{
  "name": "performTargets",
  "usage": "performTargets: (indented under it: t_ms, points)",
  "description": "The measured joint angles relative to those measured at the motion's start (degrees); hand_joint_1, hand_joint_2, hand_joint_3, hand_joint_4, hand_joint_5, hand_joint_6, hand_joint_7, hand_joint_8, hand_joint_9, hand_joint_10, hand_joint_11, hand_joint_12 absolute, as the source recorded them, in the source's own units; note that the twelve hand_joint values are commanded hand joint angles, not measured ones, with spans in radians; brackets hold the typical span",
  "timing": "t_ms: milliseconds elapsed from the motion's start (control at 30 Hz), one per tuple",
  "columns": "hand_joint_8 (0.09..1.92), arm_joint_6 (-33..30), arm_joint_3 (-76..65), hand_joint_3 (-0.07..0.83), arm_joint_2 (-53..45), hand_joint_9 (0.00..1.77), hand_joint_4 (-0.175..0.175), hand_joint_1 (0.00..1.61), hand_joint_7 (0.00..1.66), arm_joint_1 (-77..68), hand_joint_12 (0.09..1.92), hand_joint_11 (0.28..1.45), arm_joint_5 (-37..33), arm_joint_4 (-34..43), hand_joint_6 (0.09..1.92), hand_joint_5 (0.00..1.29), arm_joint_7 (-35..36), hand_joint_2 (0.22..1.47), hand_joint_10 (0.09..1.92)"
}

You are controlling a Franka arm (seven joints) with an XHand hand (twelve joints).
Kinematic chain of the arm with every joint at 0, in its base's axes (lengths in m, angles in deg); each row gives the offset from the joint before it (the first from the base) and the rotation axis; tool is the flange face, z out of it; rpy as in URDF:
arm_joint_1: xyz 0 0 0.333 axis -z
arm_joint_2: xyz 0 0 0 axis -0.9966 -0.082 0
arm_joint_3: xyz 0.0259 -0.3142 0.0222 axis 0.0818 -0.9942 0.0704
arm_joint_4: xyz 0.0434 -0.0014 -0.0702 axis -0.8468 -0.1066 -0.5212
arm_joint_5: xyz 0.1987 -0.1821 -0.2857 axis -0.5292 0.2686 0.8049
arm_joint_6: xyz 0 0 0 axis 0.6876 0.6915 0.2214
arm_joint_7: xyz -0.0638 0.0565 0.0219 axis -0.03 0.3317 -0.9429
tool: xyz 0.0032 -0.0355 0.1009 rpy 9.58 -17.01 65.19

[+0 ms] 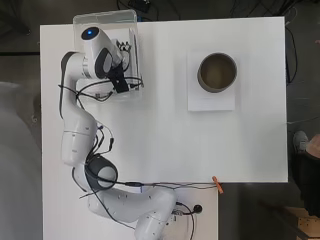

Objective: Teleoperate dual arm-hand system to remove items from a box

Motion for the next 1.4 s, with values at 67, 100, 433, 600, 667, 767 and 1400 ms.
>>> performTargets:
  t_ms: [67, 100, 433, 600, 667, 767, 1400]
  points:
    - [0.09, 0.0, 0.6, -0.003, 0.5, 0.42, 0.175, 0.15, 0.34, 0.6, 0.09, 0.46, 0.4, 1.2, 0.09, 0.36, 0.0, 0.83, 0.09]
    - [0.09, -0.4, 0.7, -0.001, 0.7, 0.41, 0.175, 0.17, 0.33, 0.6, 0.09, 0.46, 1.1, 1.3, 0.09, 0.36, -0.2, 0.83, 0.09]
    - [0.56, -16.9, -5.7, -0.011, 2.9, 1.11, 0.175, 0.98, 1.0, -14.0, 0.52, 0.63, 3.6, -14.3, 0.98, 0.96, -9.0, 1.14, 0.71]
    - [1.9, -19.8, -8.5, 0.004, 3.3, 1.25, 0.175, 0.93, 1.03, -15.5, 1.77, 0.91, -0.1, -16.9, 1.29, 0.81, -5.7, 1.2, 1.89]
    - [1.92, -22.3, -10.7, 0.001, 3.3, 1.28, 0.175, 0.93, 1.06, -18.0, 1.81, 0.95, -2.8, -20.0, 1.29, 0.81, -2.9, 1.2, 1.91]
    - [1.92, -26.2, -13.7, 0.002, 3.3, 1.29, 0.175, 0.93, 1.07, -22.2, 1.81, 0.96, -5.2, -23.0, 1.32, 0.8, 0.5, 1.21, 1.92]
    - [1.92, -29.4, -43.8, -0.002, 2.8, 1.43, 0.175, 0.99, 1.21, -37.2, 1.8, 1.05, -16.0, -39.1, 1.1, 0.91, 10.3, 1.15, 1.92]
